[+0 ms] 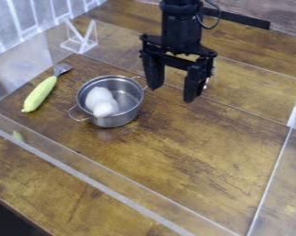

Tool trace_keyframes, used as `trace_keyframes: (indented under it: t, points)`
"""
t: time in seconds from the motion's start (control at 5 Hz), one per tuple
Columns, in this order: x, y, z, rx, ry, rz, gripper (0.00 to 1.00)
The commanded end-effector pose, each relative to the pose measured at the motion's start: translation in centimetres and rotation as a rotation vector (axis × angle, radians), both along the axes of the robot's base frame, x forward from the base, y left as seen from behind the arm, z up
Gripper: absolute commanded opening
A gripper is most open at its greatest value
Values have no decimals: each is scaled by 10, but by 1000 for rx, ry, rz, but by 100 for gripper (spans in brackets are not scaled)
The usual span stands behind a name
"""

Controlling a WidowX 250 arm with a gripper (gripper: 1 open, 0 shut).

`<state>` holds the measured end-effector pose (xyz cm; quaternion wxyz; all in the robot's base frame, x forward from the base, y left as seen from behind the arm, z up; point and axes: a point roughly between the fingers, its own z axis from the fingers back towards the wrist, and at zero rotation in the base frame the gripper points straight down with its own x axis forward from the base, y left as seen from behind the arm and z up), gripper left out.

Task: Put the mushroom in the silver pot

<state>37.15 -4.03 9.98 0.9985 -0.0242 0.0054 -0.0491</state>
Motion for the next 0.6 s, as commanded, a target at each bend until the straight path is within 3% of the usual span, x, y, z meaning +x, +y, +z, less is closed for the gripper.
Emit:
trace_keyframes:
  t: [0.0, 0.4]
  points:
    - [0, -5, 16, 1, -77, -80, 100]
    - [22, -4, 37, 0, -129, -25, 100]
